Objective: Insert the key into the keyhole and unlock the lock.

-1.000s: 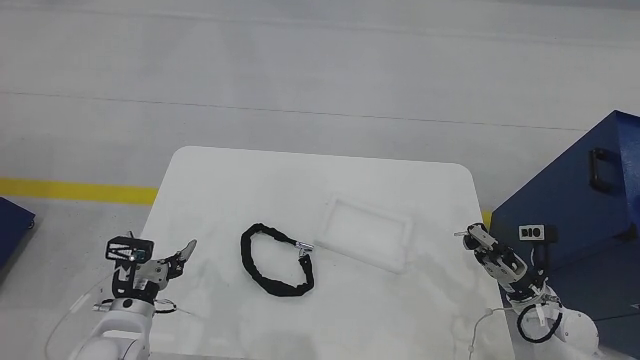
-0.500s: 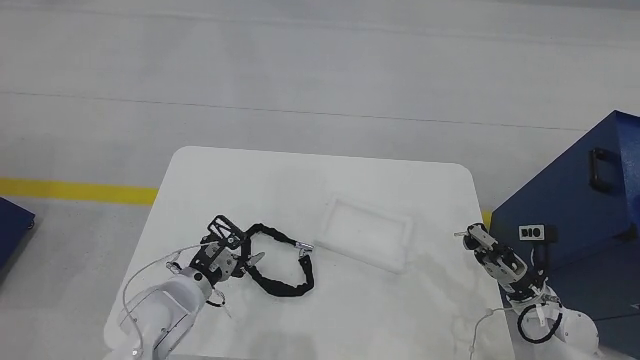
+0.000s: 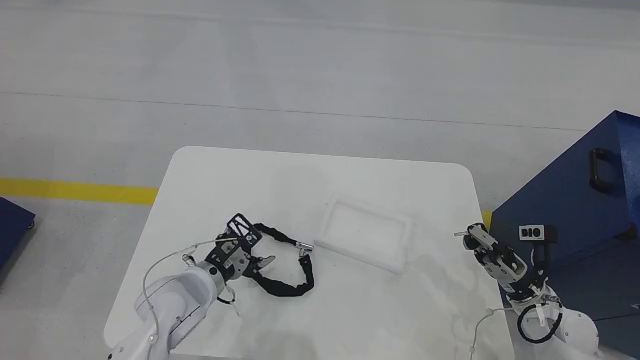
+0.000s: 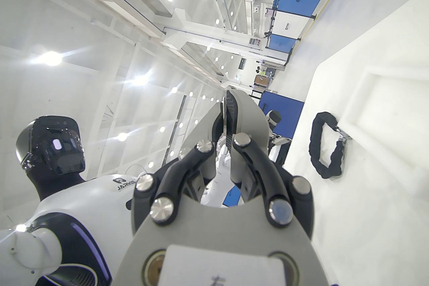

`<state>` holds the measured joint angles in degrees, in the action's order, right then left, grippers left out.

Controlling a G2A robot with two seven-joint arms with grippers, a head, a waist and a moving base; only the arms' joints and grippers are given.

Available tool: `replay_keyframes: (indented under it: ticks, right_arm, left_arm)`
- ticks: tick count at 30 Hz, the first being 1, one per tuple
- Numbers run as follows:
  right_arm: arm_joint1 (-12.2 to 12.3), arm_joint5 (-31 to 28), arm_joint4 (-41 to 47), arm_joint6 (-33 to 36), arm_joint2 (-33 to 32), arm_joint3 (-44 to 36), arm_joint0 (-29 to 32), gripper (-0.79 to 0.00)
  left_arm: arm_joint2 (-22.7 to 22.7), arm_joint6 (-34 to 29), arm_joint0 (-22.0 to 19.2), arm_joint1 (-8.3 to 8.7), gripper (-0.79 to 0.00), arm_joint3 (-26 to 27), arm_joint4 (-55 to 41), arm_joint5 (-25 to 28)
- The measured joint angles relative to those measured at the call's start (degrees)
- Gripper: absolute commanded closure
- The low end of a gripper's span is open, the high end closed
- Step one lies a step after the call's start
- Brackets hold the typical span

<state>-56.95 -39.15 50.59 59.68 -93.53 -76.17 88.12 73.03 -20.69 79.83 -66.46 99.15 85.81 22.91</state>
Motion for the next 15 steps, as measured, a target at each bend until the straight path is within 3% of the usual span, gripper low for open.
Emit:
replay_keyframes:
  ticks: [3,8,15]
  right_arm:
    - [0.0,0.0,0.0,0.0,0.0,0.0,0.0,0.0]
    - [0.0,0.0,0.0,0.0,0.0,0.0,0.0,0.0]
    - [0.0,0.0,0.0,0.0,0.0,0.0,0.0,0.0]
  left_arm:
    - [-2.7,0.7,-4.9,0.09,-0.785,-2.6,2.7,5.8]
    - [-10.7,-8.3,-16.6,-1.04,-0.785,-10.5,11.5,16.8]
    - [-19.5,-7.1,-28.8,-3.4,-0.785,-22.8,10.4,25.9]
